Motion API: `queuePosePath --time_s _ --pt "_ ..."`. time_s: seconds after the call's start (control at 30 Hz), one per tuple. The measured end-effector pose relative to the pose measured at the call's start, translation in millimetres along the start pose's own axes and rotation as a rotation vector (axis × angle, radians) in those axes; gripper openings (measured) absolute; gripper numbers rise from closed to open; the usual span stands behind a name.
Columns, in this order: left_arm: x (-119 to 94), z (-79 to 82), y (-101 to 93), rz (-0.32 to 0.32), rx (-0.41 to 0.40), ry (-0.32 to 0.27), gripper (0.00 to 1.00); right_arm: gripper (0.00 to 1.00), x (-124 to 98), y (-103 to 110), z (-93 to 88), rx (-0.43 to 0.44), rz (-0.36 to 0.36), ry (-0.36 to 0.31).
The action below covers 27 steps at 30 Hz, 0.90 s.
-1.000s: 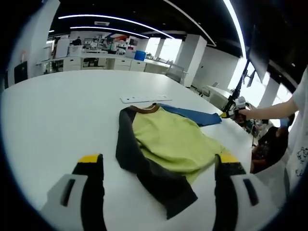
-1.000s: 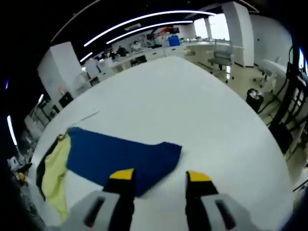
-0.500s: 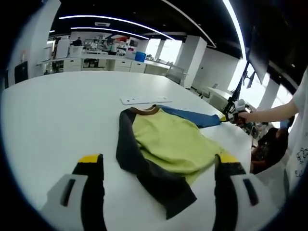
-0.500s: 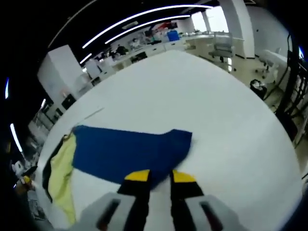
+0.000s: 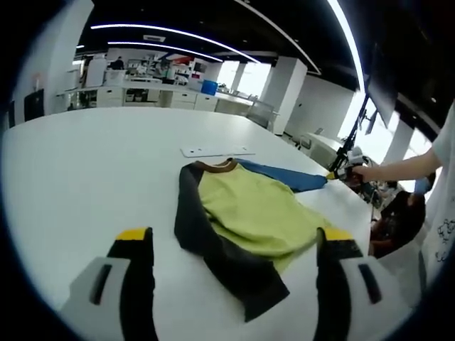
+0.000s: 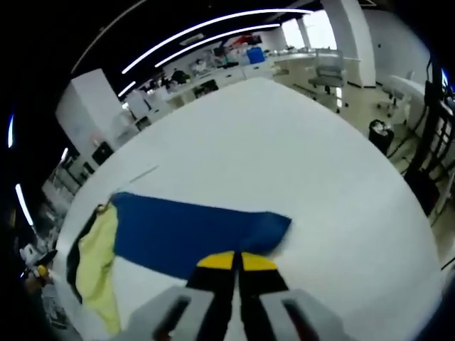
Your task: Fold the garment on the visible template until the final outline fits inside the template.
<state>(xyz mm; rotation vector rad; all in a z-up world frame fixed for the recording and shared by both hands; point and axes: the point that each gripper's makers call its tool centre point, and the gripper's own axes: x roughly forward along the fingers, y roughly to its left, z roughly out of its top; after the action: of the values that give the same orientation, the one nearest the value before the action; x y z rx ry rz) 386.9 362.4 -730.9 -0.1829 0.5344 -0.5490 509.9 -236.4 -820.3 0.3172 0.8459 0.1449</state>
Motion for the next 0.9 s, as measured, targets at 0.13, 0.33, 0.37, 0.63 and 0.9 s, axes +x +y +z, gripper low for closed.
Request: queuePosePath --time_s 0.13,0.33,0.37,0.63,0.9 --pt "-2 0.9 1.2 0.001 -0.005 -0.009 0.92 0.00 1 10 4.6 -0.013 0.007 -0.001" --pt "-4 -2.0 2.3 0.008 -0.014 -0.013 0.92 0.00 5 15 7.0 -0.033 0.008 0.001" --pt "-5 -1.7 1.8 0.008 -0.016 -0.013 0.92 0.00 4 17 5.1 -0.037 0.007 0.003" --pt "-4 -3.2 3.1 0.013 -0.024 -0.015 0.92 0.17 -8 28 2.5 -0.063 -0.023 -0.037" --pt "-2 -2.9 -0.2 0.009 -0.025 -0.020 0.92 0.44 -19 35 -2.4 -0.096 -0.037 -0.052"
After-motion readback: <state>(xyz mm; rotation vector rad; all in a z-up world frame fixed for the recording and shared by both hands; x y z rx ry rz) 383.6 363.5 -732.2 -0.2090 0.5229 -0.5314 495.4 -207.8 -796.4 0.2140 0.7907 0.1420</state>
